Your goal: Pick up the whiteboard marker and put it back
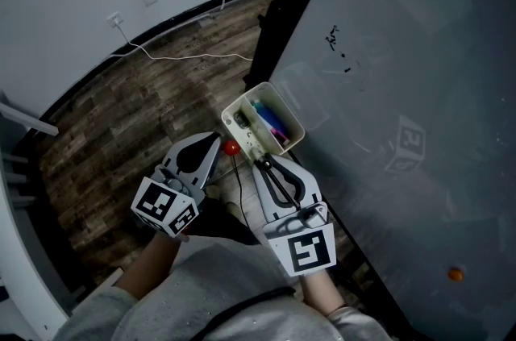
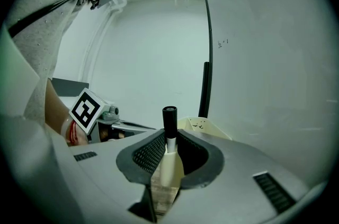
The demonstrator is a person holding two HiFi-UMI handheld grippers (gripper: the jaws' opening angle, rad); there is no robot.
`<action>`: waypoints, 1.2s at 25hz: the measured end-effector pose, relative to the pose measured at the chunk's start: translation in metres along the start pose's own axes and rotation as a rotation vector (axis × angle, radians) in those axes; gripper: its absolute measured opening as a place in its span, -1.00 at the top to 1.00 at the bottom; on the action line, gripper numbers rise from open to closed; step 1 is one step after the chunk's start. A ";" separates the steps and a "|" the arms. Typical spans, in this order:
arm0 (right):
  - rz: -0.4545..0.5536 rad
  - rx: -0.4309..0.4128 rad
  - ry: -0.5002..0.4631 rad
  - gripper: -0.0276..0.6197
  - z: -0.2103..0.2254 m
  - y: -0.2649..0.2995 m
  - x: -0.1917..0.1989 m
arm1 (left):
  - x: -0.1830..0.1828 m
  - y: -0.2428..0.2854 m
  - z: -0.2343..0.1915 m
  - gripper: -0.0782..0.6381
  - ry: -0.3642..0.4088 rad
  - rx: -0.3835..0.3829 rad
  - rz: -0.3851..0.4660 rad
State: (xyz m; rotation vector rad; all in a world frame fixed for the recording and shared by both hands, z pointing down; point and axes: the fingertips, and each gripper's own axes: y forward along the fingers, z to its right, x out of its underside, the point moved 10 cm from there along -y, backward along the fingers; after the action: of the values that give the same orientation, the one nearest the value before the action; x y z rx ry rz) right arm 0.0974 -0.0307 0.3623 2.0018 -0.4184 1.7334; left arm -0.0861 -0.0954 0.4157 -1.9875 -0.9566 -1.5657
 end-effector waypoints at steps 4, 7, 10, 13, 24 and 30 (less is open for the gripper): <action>0.000 -0.005 -0.001 0.68 -0.001 -0.001 0.001 | 0.001 -0.001 0.000 0.75 -0.002 -0.003 0.000; -0.004 -0.005 0.000 0.68 -0.002 -0.001 0.001 | 0.000 -0.001 0.000 0.75 -0.002 -0.003 0.001; -0.005 -0.006 -0.003 0.68 -0.002 -0.001 0.001 | 0.001 -0.001 0.001 0.75 -0.002 0.000 0.001; -0.004 -0.008 -0.003 0.68 -0.002 -0.001 0.002 | 0.001 -0.001 0.001 0.75 -0.003 0.001 -0.001; -0.008 -0.012 -0.001 0.68 -0.003 -0.005 0.003 | 0.002 -0.003 0.005 0.75 -0.002 -0.001 -0.001; -0.017 -0.026 -0.013 0.68 -0.003 -0.007 0.004 | 0.002 -0.006 0.008 0.75 0.004 -0.006 0.000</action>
State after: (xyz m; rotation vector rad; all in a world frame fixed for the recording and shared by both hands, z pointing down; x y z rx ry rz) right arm 0.0989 -0.0234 0.3655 1.9938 -0.4246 1.6973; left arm -0.0845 -0.0854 0.4145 -1.9884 -0.9512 -1.5735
